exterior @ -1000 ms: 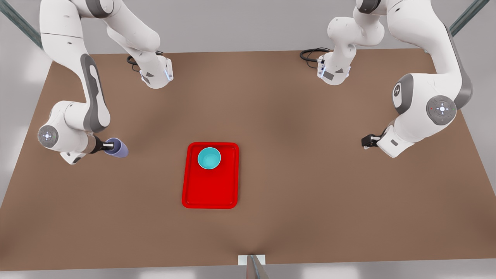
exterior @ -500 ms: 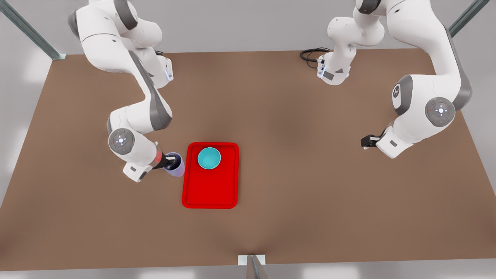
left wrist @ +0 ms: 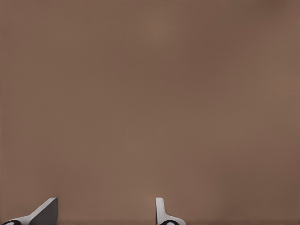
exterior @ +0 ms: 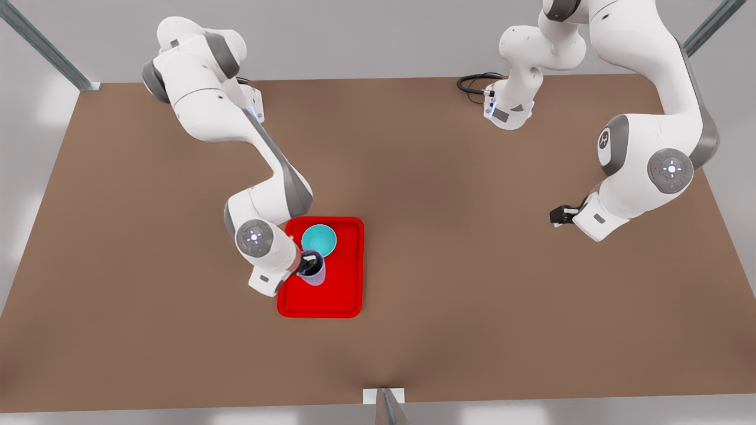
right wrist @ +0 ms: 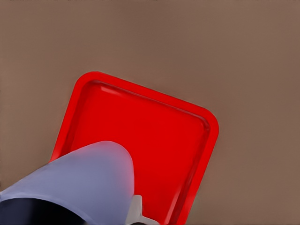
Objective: Place the bowl on the tray with the left arm and the cup on the tray with the right arm
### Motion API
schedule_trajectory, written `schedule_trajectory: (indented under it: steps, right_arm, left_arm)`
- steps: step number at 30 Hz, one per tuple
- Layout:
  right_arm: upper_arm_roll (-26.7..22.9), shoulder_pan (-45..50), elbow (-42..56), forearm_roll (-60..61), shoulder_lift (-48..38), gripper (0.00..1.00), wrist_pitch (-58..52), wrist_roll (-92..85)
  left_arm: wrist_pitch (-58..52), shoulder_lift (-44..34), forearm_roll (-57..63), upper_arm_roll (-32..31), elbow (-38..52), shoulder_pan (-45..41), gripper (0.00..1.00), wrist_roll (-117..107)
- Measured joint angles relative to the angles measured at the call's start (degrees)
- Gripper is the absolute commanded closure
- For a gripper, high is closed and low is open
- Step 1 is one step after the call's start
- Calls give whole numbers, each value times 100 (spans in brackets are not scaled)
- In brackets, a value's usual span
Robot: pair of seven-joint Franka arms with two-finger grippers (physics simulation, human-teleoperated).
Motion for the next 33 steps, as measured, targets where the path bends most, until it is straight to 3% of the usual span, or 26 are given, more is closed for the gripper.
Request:
schedule_trajectory:
  steps: [33]
  right_arm:
    - [-281,43,-574,443,706,79,377,-160]
  left_arm:
    - [-44,18,-1,0,-18,0,0,-9]
